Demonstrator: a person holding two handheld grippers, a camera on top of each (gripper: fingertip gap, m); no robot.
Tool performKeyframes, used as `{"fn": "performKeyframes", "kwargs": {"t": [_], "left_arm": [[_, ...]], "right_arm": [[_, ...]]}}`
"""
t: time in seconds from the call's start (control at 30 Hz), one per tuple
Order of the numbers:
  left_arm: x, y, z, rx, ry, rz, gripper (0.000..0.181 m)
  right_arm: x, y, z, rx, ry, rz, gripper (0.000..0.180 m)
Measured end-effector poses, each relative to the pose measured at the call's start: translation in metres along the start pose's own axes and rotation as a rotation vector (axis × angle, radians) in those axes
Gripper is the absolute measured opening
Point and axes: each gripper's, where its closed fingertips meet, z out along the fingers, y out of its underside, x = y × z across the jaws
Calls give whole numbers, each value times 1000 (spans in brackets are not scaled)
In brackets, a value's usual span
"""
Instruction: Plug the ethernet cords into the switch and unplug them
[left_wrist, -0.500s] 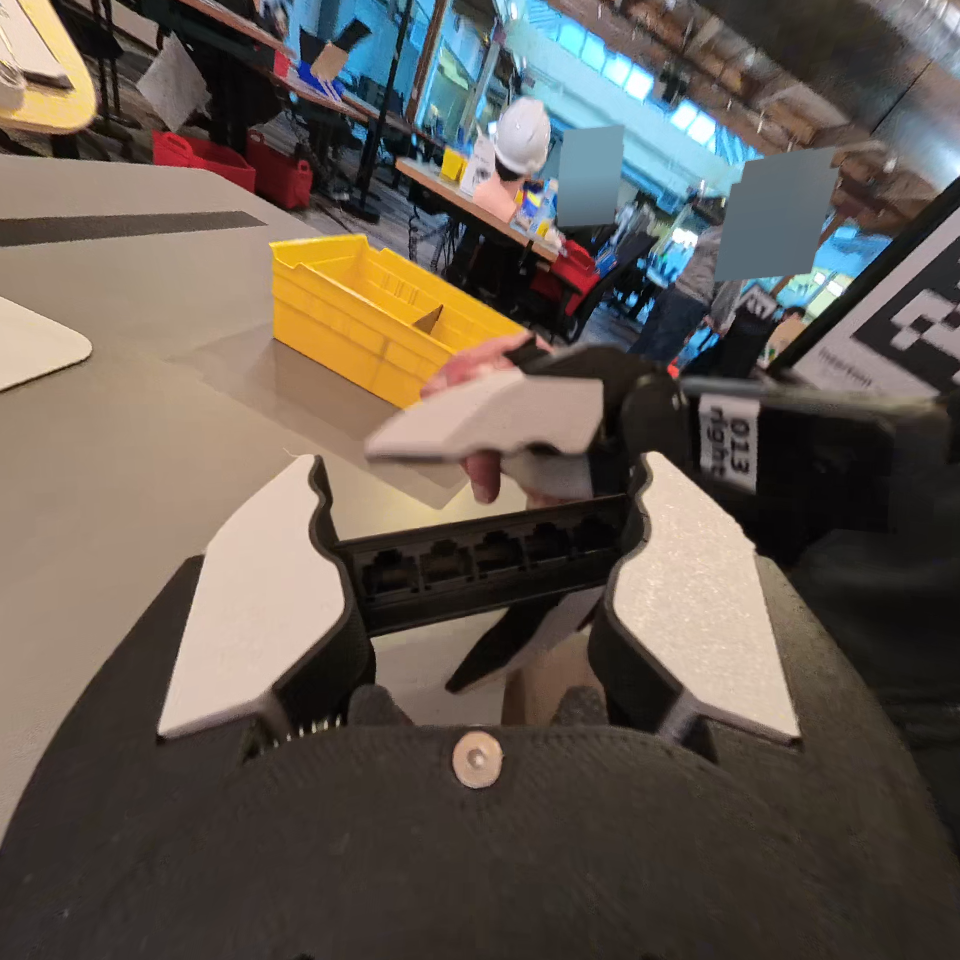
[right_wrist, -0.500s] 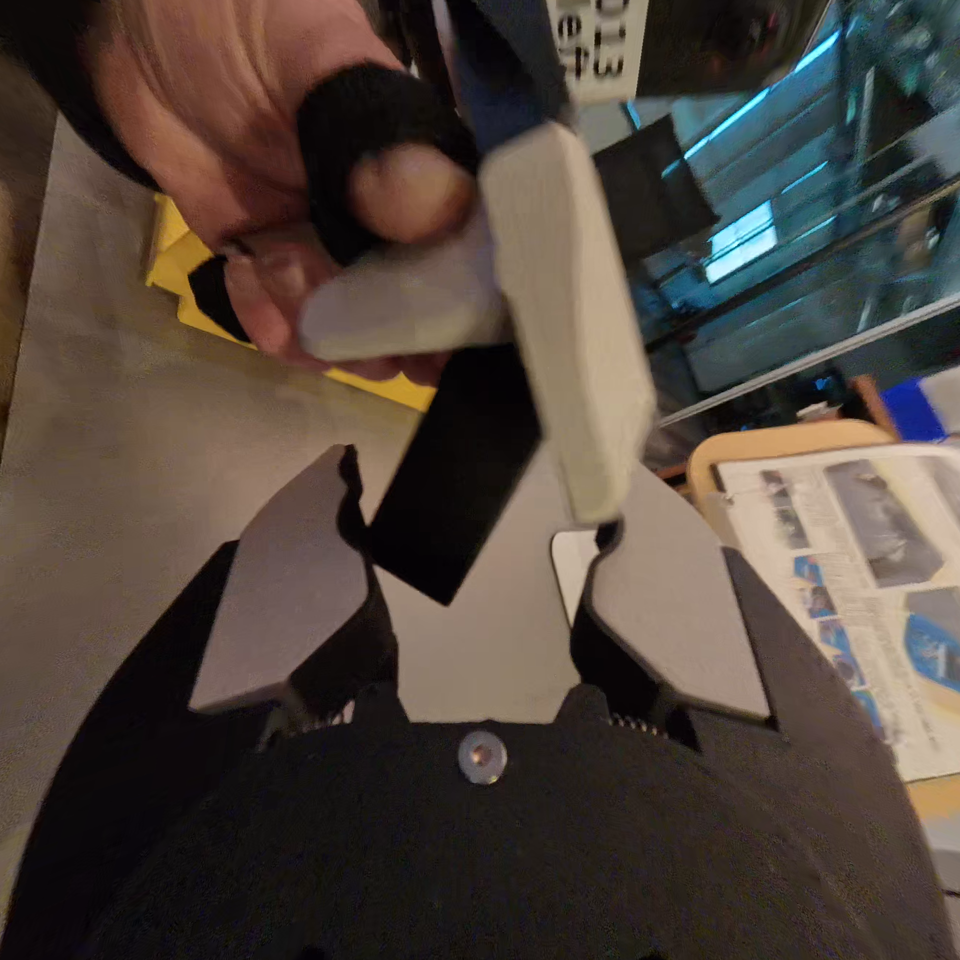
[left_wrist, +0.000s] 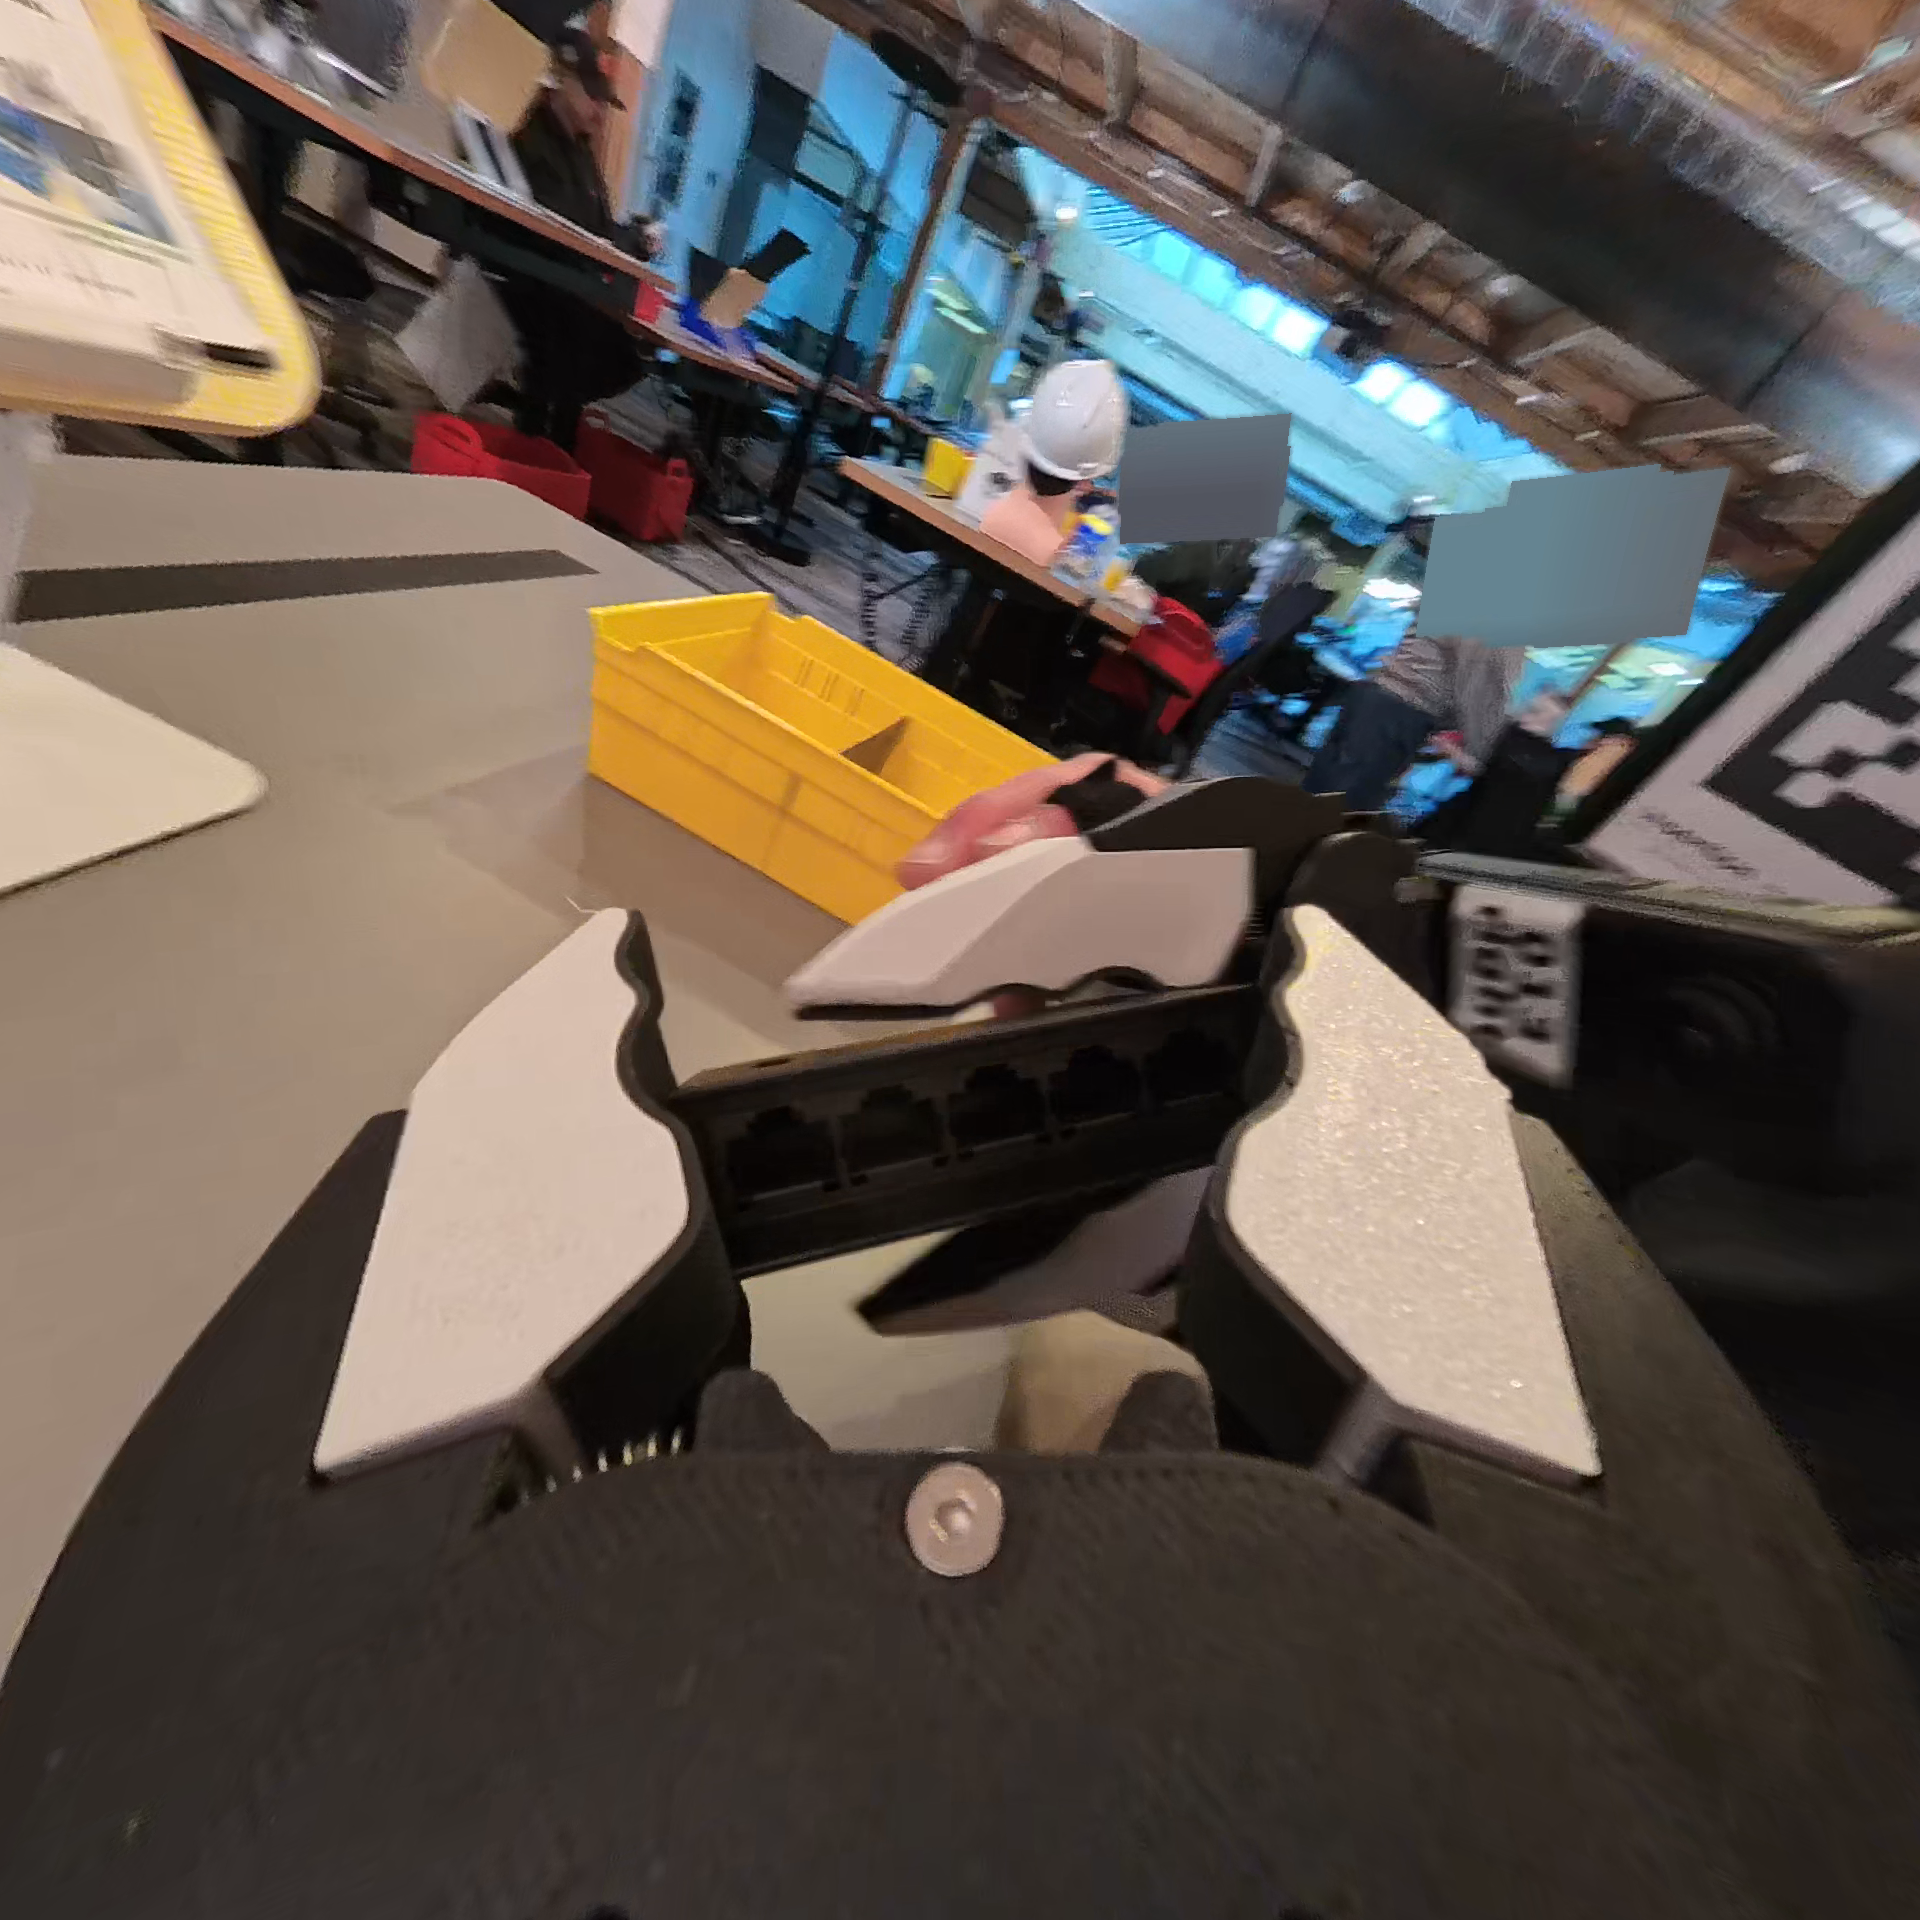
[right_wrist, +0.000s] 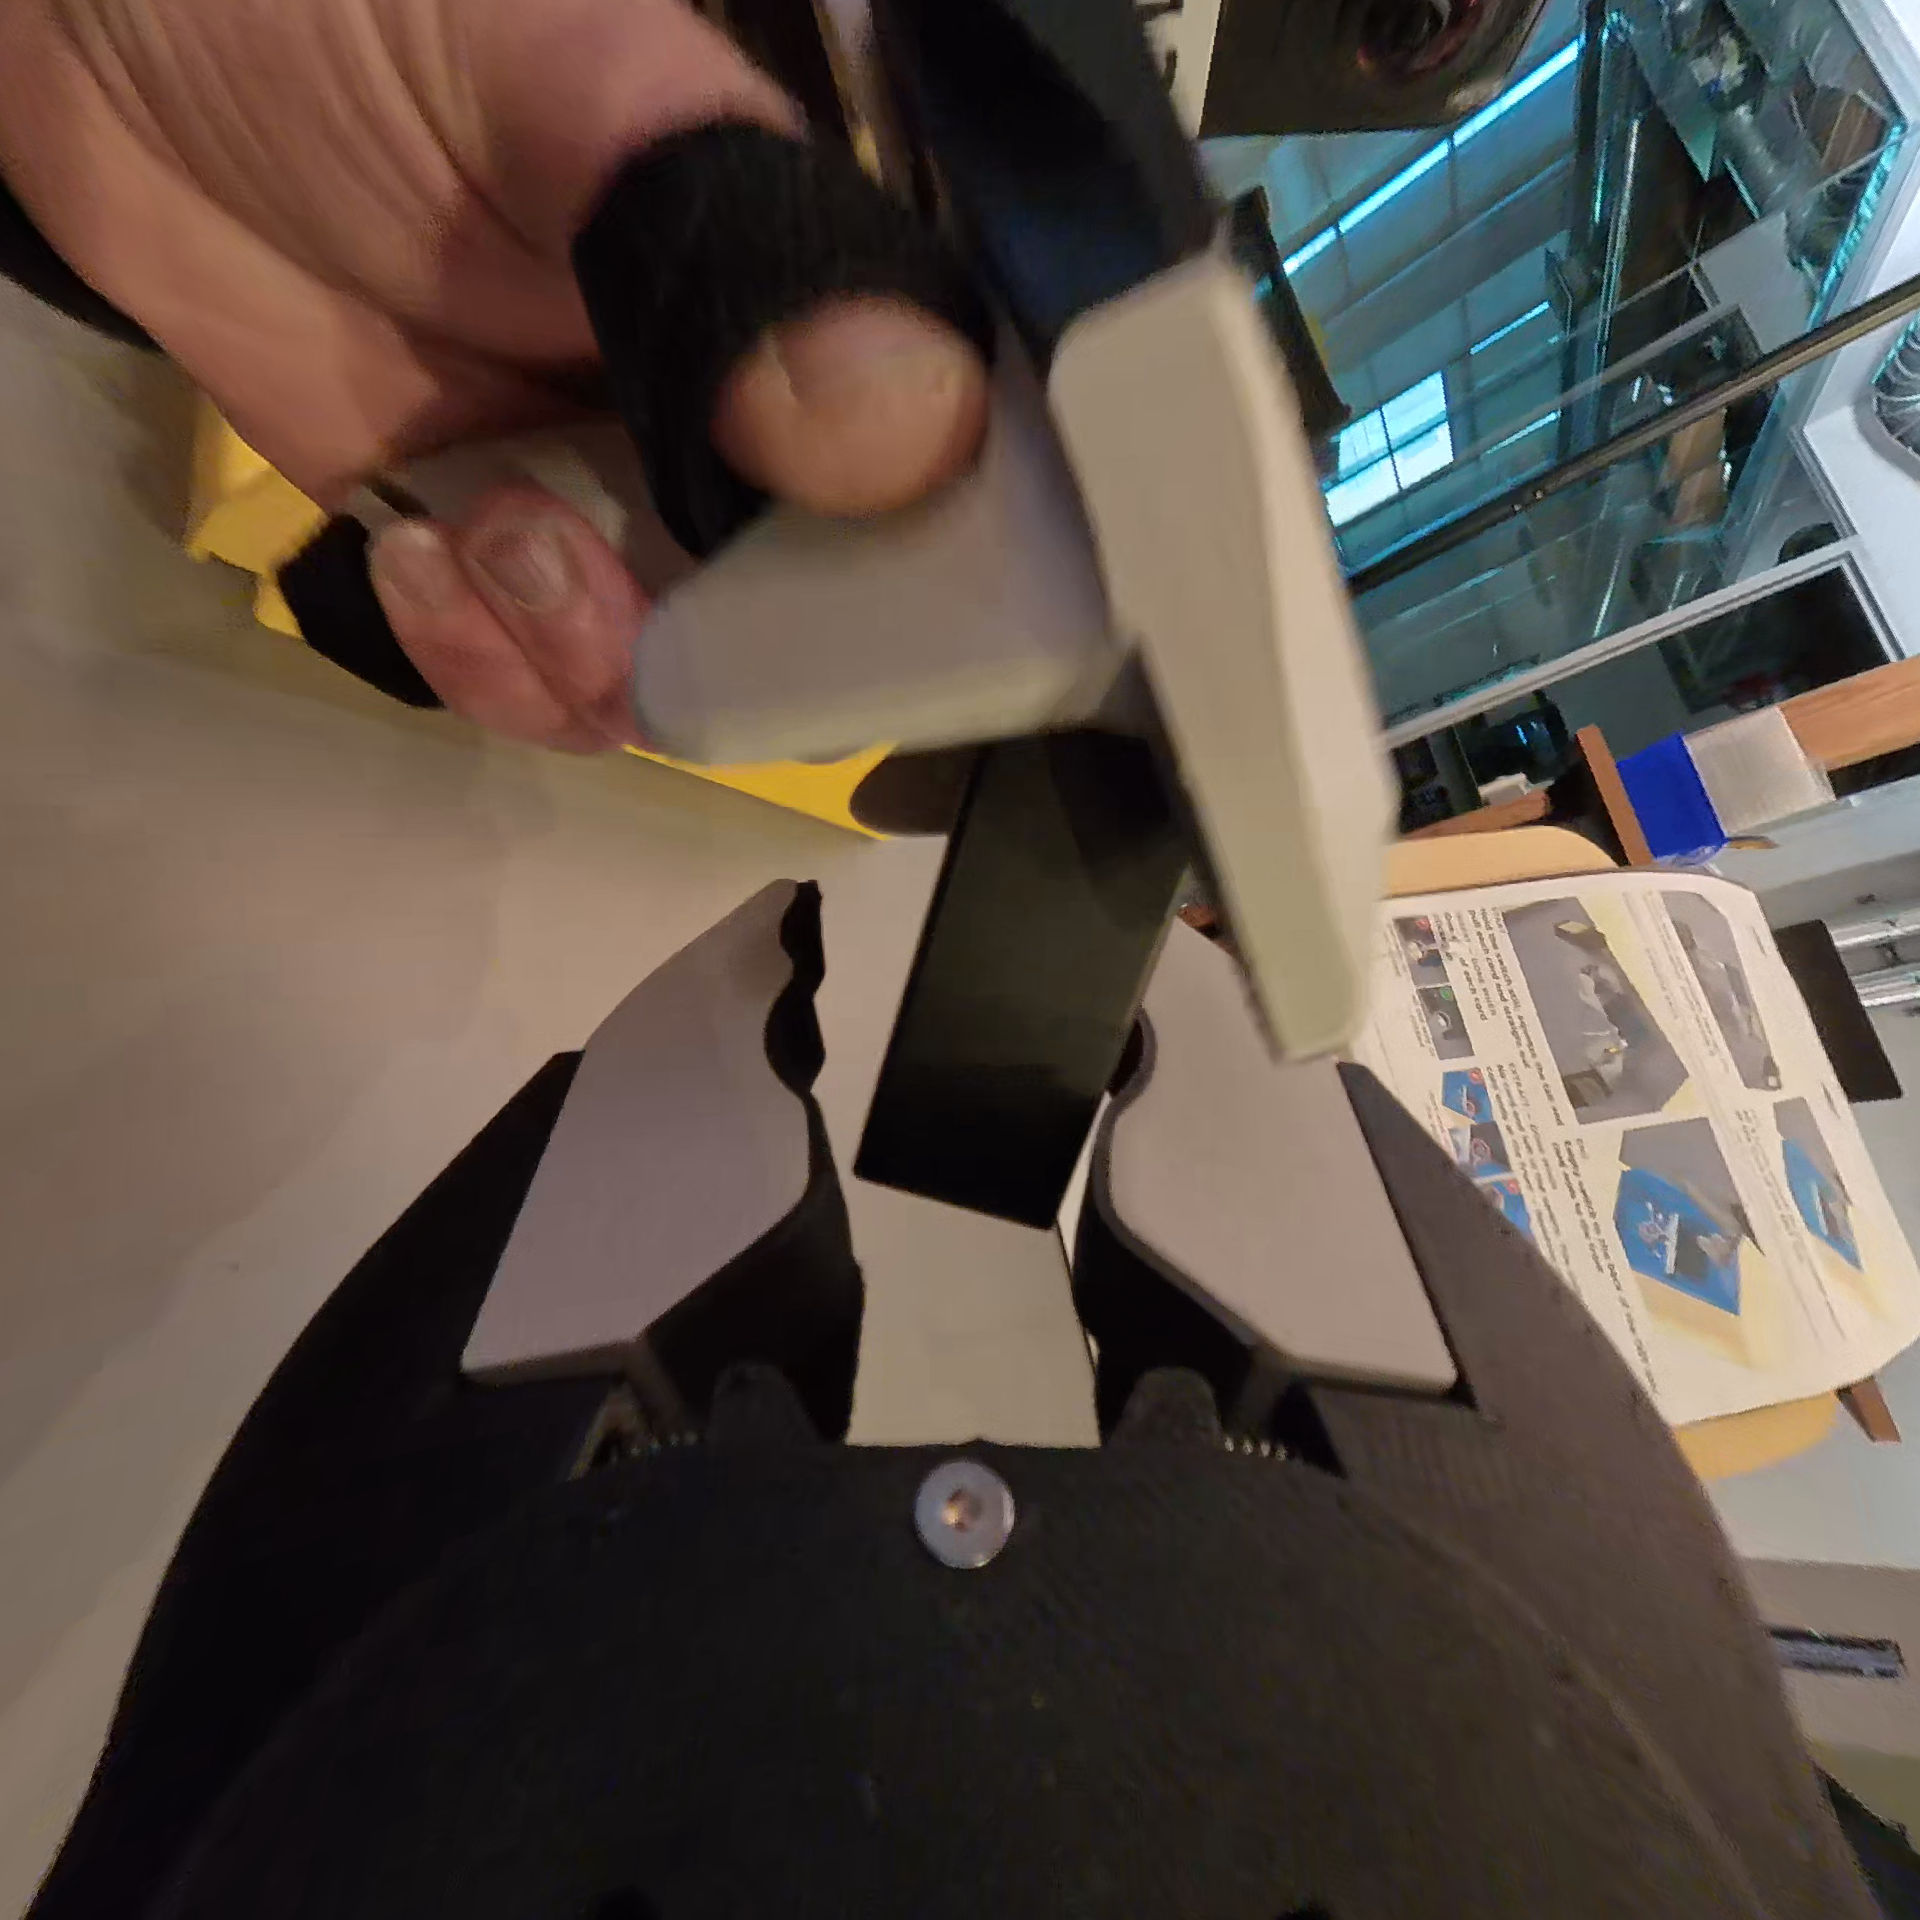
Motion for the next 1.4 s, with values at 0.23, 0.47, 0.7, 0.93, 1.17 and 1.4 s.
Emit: {"fn": "performKeyframes", "kwargs": {"t": [0.23, 0.47, 0.7, 0.93, 1.17, 1.4], "left_arm": [[2, -3, 1, 49, -39, 16, 107], [-4, 2, 3, 84, -92, 47, 108], [2, -1, 4, 82, -71, 78, 106], [-9, -19, -32, -136, -142, 227, 92], [-89, 6, -165, -824, -553, 574, 64], [-115, 63, -205, -935, -585, 275, 57]], "right_arm": [[1, -2, -3, -7, -11, 96, 41], [3, -4, -3, -44, 14, 90, 37], [8, -2, -8, -53, 11, 52, 29], [28, 25, -19, -95, 61, 45, 29], [28, 51, -19, -151, 41, 74, 30], [23, 58, -14, -154, 11, 103, 30]]}}
